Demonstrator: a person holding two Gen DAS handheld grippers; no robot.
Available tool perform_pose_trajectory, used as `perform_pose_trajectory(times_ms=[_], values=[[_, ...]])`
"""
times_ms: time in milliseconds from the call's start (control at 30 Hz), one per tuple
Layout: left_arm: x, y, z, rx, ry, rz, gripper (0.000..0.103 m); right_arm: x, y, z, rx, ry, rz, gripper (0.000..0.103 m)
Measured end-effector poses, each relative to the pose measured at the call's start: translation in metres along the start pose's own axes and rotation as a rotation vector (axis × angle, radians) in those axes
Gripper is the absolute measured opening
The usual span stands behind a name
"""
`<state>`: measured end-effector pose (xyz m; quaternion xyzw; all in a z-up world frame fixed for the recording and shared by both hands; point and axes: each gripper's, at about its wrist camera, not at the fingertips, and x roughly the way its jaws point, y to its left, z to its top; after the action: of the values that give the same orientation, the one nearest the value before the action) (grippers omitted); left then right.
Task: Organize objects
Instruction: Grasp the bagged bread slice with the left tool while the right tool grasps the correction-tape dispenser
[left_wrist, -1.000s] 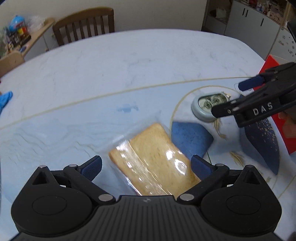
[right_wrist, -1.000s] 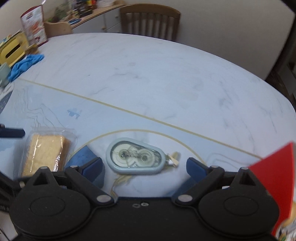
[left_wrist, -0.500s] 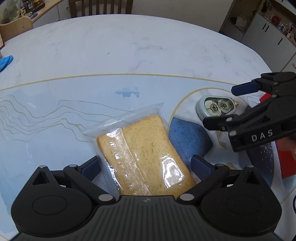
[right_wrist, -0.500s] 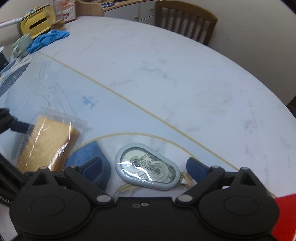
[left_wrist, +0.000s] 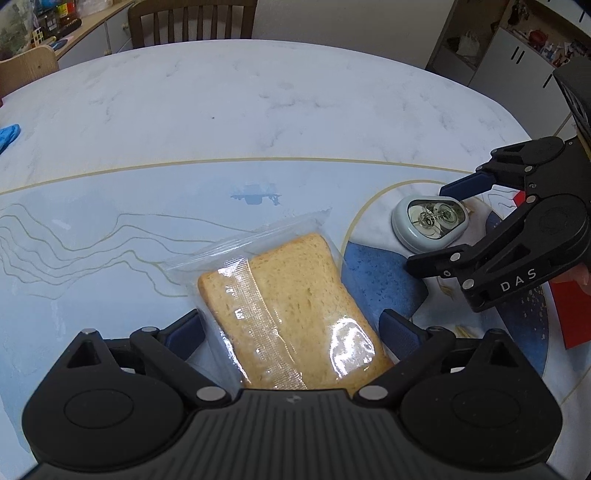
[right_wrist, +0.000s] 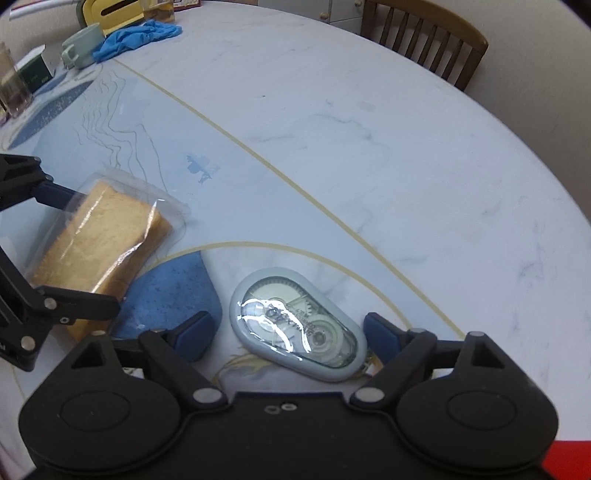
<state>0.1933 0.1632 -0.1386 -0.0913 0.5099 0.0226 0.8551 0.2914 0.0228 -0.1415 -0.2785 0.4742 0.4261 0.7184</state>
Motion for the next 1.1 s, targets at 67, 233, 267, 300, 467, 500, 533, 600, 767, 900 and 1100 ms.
perform_pose_trajectory(times_ms=[67, 233, 267, 300, 467, 500, 533, 600, 767, 900, 1100], values=[[0.000, 0.002, 0.001, -0.003, -0.005, -0.009, 0.095, -0.002, 0.002, -0.002, -0.004, -0.008, 0.003, 0.081], [0.000, 0.007, 0.003, -0.008, -0.012, -0.023, 0.089, -0.006, 0.009, -0.003, -0.004, -0.011, -0.004, 0.074], [0.000, 0.008, 0.003, -0.008, -0.014, -0.025, 0.088, -0.006, 0.009, -0.003, 0.000, -0.012, -0.007, 0.073], [0.000, 0.009, 0.003, -0.008, -0.015, -0.028, 0.088, -0.006, 0.010, -0.005, 0.012, -0.012, -0.011, 0.073], [-0.001, 0.014, 0.003, -0.013, -0.022, -0.050, 0.084, -0.013, 0.022, -0.020, 0.074, -0.019, -0.034, 0.073], [-0.001, 0.015, 0.002, -0.011, -0.024, -0.054, 0.084, -0.015, 0.025, -0.024, 0.090, -0.019, -0.041, 0.073], [-0.002, 0.015, 0.002, -0.009, -0.026, -0.057, 0.084, -0.016, 0.028, -0.028, 0.106, -0.020, -0.049, 0.073], [-0.003, 0.015, 0.000, 0.000, -0.030, -0.060, 0.083, -0.019, 0.034, -0.036, 0.140, -0.020, -0.065, 0.073], [-0.005, 0.012, -0.004, 0.019, -0.037, -0.072, 0.082, -0.028, 0.041, -0.058, 0.242, -0.023, -0.111, 0.073], [-0.007, 0.007, -0.009, 0.040, -0.039, -0.084, 0.082, -0.038, 0.044, -0.077, 0.321, -0.026, -0.148, 0.073], [-0.011, -0.004, -0.019, 0.076, -0.032, -0.103, 0.081, -0.055, 0.053, -0.100, 0.417, -0.038, -0.170, 0.073]])
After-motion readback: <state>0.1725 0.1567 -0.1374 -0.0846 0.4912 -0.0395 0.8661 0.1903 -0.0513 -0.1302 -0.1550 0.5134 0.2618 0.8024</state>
